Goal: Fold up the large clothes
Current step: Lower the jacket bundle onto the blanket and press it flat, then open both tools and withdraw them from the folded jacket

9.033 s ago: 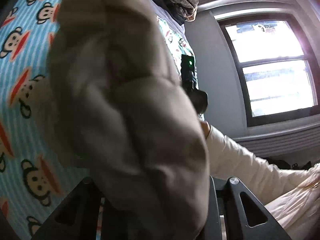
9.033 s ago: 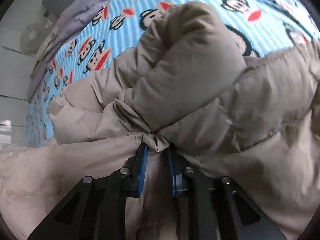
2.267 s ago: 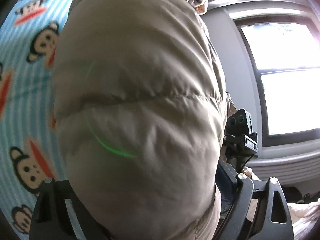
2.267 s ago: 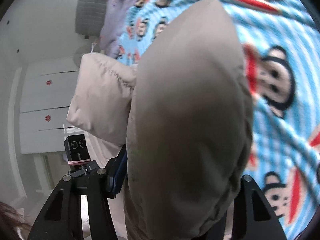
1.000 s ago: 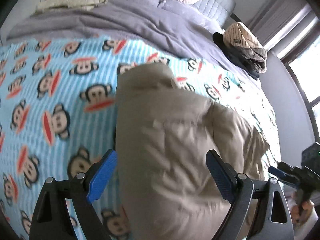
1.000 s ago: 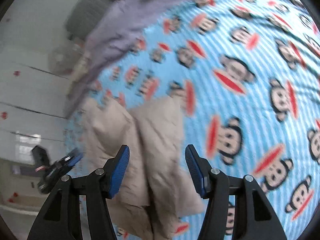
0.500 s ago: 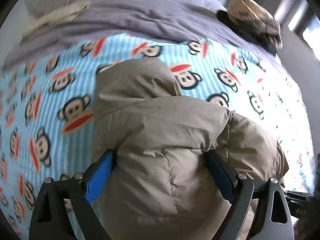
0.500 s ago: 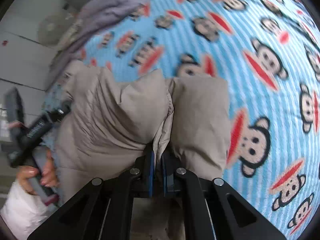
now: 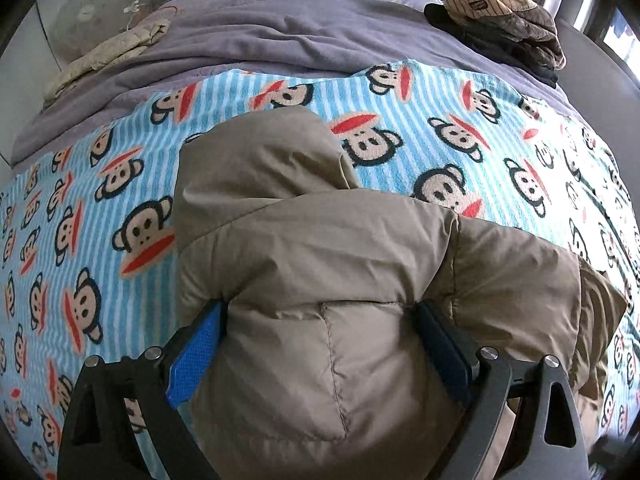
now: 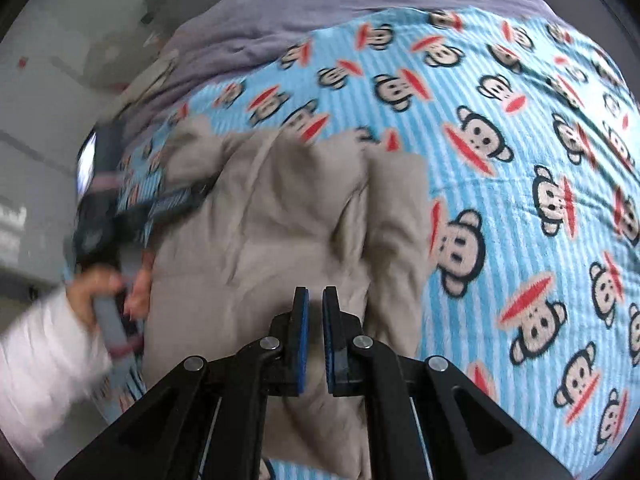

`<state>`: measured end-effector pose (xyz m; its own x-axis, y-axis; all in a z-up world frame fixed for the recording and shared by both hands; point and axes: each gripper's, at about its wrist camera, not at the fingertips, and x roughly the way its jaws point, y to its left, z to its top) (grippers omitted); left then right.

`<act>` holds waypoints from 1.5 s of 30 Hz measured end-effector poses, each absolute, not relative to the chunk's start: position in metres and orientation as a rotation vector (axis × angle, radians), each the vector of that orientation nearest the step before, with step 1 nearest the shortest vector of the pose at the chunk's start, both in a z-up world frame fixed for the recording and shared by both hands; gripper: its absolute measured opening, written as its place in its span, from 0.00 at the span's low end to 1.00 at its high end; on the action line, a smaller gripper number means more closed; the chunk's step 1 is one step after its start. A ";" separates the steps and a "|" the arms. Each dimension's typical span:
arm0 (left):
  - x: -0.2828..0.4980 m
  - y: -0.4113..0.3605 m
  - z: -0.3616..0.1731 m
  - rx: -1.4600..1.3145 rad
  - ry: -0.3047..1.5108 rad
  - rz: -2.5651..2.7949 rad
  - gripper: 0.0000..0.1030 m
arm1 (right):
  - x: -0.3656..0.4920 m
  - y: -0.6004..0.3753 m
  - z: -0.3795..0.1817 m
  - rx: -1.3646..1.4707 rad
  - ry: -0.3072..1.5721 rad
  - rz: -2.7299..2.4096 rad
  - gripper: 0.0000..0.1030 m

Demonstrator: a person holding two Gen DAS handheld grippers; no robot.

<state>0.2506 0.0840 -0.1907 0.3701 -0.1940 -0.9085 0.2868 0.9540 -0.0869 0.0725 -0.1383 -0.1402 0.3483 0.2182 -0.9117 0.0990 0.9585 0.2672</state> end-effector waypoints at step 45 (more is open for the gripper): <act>0.086 0.162 -0.164 0.020 1.317 -0.298 0.93 | 0.011 -0.097 -0.176 0.195 1.412 0.033 0.08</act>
